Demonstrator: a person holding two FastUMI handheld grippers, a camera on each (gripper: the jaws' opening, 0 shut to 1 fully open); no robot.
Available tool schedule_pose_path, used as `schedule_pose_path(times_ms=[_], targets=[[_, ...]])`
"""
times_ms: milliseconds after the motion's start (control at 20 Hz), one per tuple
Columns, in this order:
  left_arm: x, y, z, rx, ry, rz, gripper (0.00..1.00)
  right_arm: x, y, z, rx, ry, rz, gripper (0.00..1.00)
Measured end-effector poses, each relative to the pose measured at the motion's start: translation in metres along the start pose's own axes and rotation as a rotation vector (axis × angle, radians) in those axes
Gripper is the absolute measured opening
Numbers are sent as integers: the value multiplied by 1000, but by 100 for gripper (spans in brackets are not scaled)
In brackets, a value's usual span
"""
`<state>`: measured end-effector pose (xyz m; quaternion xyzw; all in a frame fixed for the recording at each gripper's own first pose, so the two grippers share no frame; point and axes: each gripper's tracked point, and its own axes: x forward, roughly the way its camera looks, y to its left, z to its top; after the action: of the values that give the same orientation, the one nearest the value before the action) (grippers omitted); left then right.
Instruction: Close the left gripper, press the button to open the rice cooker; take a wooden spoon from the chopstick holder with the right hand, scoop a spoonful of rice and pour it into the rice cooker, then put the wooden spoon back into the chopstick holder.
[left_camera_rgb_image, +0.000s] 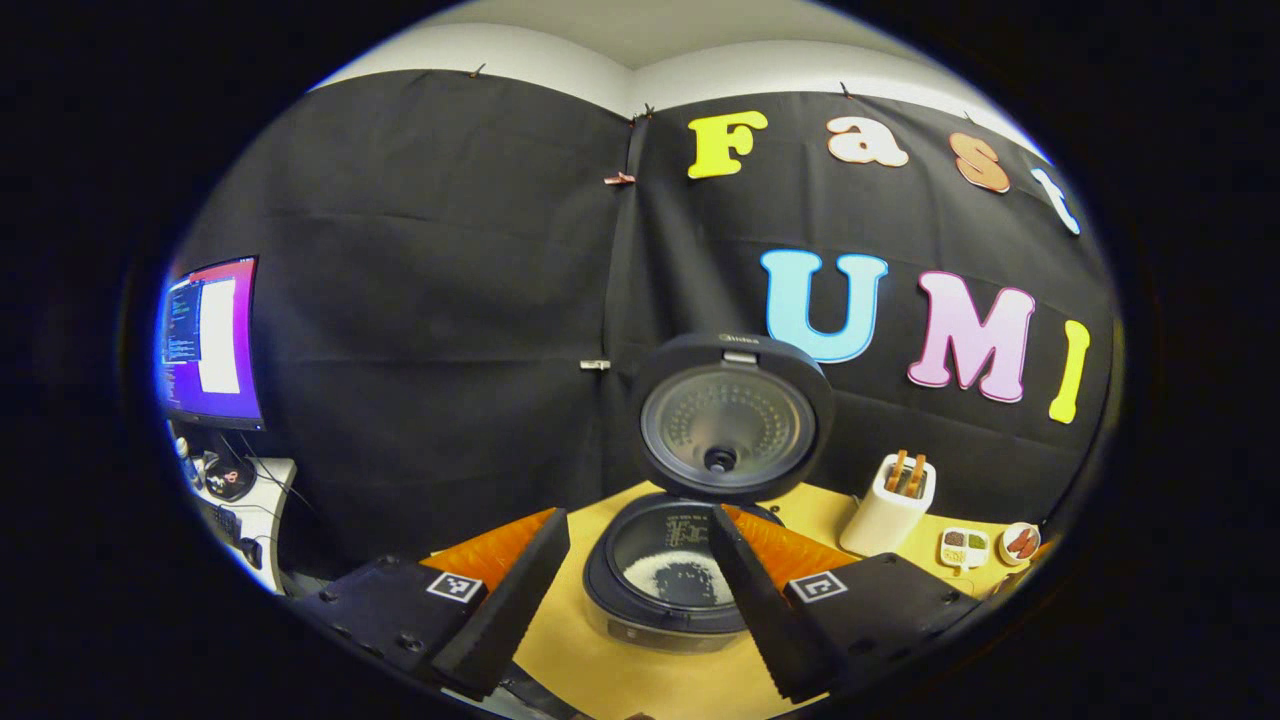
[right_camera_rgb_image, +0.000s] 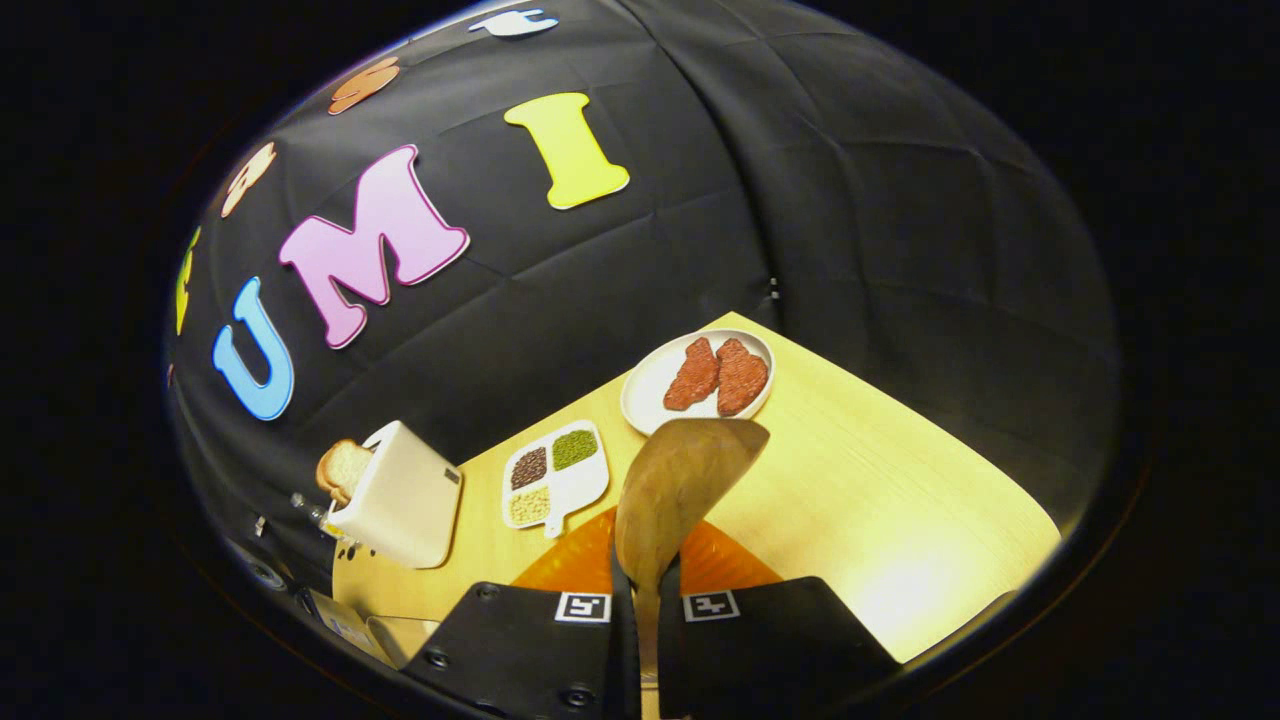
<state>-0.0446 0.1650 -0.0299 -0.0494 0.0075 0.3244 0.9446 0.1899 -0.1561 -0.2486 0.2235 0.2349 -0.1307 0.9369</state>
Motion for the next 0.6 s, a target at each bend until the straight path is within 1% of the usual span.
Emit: schedule_pose_path(times_ms=[100,200,250,350,400,450,500,550,600], targets=[[8,-1,22,20,-56,-6,95,1,-1,-5,1,20,-5,12],[20,-9,45,43,-119,-31,95,3,-4,-15,-9,46,-19,14],[26,-13,54,55,-146,-44,95,0,-5,-12,-6,39,-21,15],[37,-26,72,74,-196,-82,95,-8,-4,-9,-3,36,-21,16],[44,-34,81,86,-222,-108,95,-10,-4,-4,-2,21,-23,19],[51,-42,89,105,-251,-136,95,-14,-6,-1,-3,10,-31,17],[58,-51,96,125,-274,-158,95,-21,-8,2,-5,-2,-32,43],[66,-58,98,140,-287,-183,95,-30,-8,4,-14,-14,-29,62],[74,-68,101,149,-297,-211,92,-39,-14,7,-30,-26,-40,81]])
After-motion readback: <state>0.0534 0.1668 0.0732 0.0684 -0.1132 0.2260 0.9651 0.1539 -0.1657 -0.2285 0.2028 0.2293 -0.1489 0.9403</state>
